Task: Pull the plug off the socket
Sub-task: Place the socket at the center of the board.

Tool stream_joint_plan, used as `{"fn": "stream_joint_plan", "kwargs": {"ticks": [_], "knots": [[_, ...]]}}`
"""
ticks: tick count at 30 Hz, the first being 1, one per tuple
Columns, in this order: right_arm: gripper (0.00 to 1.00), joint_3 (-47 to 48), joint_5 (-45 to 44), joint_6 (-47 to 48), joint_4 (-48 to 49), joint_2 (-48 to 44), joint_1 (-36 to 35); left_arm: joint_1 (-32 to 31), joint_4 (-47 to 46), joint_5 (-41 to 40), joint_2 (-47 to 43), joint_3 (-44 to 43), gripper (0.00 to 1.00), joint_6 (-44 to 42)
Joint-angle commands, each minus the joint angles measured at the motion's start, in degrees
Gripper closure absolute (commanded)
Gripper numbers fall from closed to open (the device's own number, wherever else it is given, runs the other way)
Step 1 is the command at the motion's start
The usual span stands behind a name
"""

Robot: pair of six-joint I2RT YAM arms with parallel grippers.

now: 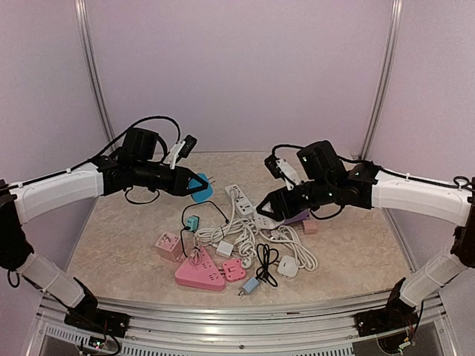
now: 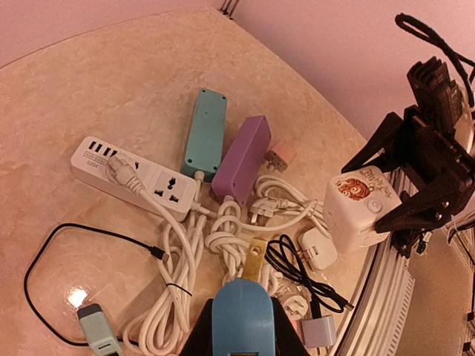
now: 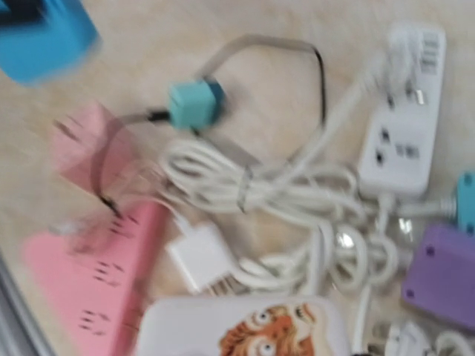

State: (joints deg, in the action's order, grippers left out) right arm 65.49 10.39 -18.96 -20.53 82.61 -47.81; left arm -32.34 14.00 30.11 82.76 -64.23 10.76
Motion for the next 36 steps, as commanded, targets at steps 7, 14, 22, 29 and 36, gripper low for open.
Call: {"fn": "stream_joint_plan", "kwargs": {"ticks": [7,14,22,29,36], "knots": [[0.97,-6.71,-2.97,-7.49,9.75,7.06,0.33,0.52,-1.88,-5.39,9.84,-3.12,1.0,2.84],[0.75,-8.72,-5.42,-8.16,11.44,9.02,0.34,0.83,-2.24,-4.74,14.47,-4.89,1.0,2.4],[0.28,-8.31,-10.01,-6.72,8.64,8.77,0.26,1.31,-4.02,-3.67,18.0,-6.3,1.0,3.18],[0.21,-9.11,-13.99,-6.42,9.56,4.66,0.27,1.98,-5.91,-2.96,20.05,-6.91,1.0,4.5],[0.18,-10.67,-19.12,-7.26,10.51,-0.6,0.31,3.53,-6.46,-2.69,23.81,-8.52,0.97,5.76]]}}
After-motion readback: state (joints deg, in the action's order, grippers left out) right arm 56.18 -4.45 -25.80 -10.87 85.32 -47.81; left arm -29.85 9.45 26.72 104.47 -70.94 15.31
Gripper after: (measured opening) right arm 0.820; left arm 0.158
